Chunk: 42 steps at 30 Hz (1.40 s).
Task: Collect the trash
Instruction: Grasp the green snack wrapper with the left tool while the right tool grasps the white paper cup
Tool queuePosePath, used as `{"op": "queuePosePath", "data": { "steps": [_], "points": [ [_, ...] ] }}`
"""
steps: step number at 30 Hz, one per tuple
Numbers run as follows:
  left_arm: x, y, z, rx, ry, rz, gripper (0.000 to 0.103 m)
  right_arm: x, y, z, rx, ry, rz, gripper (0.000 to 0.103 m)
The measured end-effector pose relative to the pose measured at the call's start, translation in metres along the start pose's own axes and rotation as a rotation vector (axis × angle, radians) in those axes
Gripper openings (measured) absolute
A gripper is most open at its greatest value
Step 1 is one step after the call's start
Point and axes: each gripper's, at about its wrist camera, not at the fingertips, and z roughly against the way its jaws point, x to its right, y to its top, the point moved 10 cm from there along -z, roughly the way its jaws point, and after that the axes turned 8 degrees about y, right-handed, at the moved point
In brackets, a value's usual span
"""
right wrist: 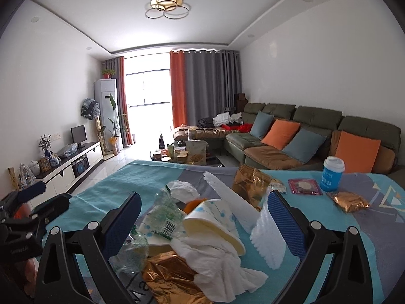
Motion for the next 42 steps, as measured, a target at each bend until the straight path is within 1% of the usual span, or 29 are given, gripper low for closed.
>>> {"op": "queuePosePath", "data": {
  "steps": [3, 5, 8, 9, 10, 11, 12, 13, 14, 15, 16, 17, 18, 19, 20, 22, 23, 25, 26, 28, 29, 31, 33, 36, 42],
  "points": [
    [0.021, -0.009, -0.006, -0.04, -0.083, -0.025, 0.097, 0.007, -0.006, -0.002, -0.03, 0.002, -0.019, 0.096],
    [0.038, -0.014, -0.01, -0.063, -0.14, -0.051, 0.097, 0.009, -0.008, -0.001, -0.048, 0.011, -0.026, 0.095],
    [0.058, -0.026, -0.021, -0.125, -0.199, -0.076, 0.097, 0.009, -0.014, -0.005, -0.087, 0.023, -0.024, 0.082],
    [0.064, -0.032, -0.027, -0.15, -0.214, -0.079, 0.097, 0.008, -0.015, -0.008, -0.101, 0.031, -0.024, 0.074],
    [0.07, -0.037, -0.033, -0.181, -0.236, -0.08, 0.093, 0.006, -0.018, -0.01, -0.12, 0.041, -0.024, 0.069],
    [0.075, -0.043, -0.039, -0.203, -0.246, -0.083, 0.09, 0.006, -0.019, -0.013, -0.132, 0.047, -0.022, 0.068],
    [0.078, -0.048, -0.044, -0.227, -0.256, -0.083, 0.085, 0.004, -0.021, -0.015, -0.146, 0.053, -0.016, 0.064],
    [0.081, -0.053, -0.049, -0.252, -0.267, -0.082, 0.08, 0.003, -0.023, -0.018, -0.162, 0.056, -0.01, 0.059],
    [0.083, -0.058, -0.054, -0.28, -0.282, -0.078, 0.078, 0.002, -0.026, -0.022, -0.179, 0.061, -0.005, 0.057],
    [0.083, -0.061, -0.056, -0.301, -0.293, -0.073, 0.072, 0.0, -0.029, -0.025, -0.197, 0.064, -0.003, 0.055],
    [0.085, -0.065, -0.059, -0.317, -0.301, -0.068, 0.067, 0.0, -0.031, -0.028, -0.213, 0.065, -0.002, 0.051],
    [0.086, -0.068, -0.064, -0.329, -0.307, -0.066, 0.064, 0.0, -0.032, -0.03, -0.223, 0.067, 0.0, 0.048],
    [0.088, -0.07, -0.067, -0.339, -0.316, -0.063, 0.059, -0.001, -0.034, -0.034, -0.241, 0.069, 0.002, 0.043],
    [0.088, -0.072, -0.067, -0.347, -0.324, -0.059, 0.056, -0.001, -0.036, -0.036, -0.256, 0.071, 0.001, 0.042],
    [0.089, -0.074, -0.069, -0.353, -0.331, -0.055, 0.053, 0.001, -0.038, -0.039, -0.267, 0.074, -0.002, 0.042],
    [0.093, -0.078, -0.075, -0.362, -0.345, -0.05, 0.039, 0.001, -0.039, -0.044, -0.288, 0.079, -0.001, 0.041],
    [0.093, -0.079, -0.077, -0.367, -0.35, -0.046, 0.037, 0.004, -0.04, -0.047, -0.296, 0.081, 0.001, 0.04],
    [0.091, -0.08, -0.075, -0.368, -0.357, -0.036, 0.037, 0.005, -0.041, -0.051, -0.313, 0.092, -0.001, 0.032],
    [0.093, -0.08, -0.078, -0.366, -0.355, -0.035, 0.037, 0.004, -0.041, -0.051, -0.317, 0.093, -0.001, 0.03],
    [0.092, -0.08, -0.08, -0.358, -0.353, -0.034, 0.036, 0.003, -0.04, -0.051, -0.317, 0.094, -0.001, 0.021],
    [0.084, -0.074, -0.071, -0.356, -0.353, -0.027, 0.036, 0.004, -0.039, -0.051, -0.313, 0.091, 0.0, 0.019],
    [0.079, -0.068, -0.066, -0.349, -0.351, -0.02, 0.035, 0.005, -0.036, -0.051, -0.307, 0.089, 0.002, 0.011],
    [0.071, -0.064, -0.061, -0.34, -0.348, -0.007, 0.034, 0.004, -0.033, -0.05, -0.296, 0.087, 0.004, 0.006],
    [0.06, -0.056, -0.055, -0.321, -0.328, 0.004, 0.034, 0.003, -0.025, -0.048, -0.281, 0.092, 0.006, 0.003],
    [0.025, -0.043, -0.042, -0.296, -0.276, 0.038, 0.034, -0.005, -0.004, -0.042, -0.232, 0.132, -0.002, 0.002]
  ]
}}
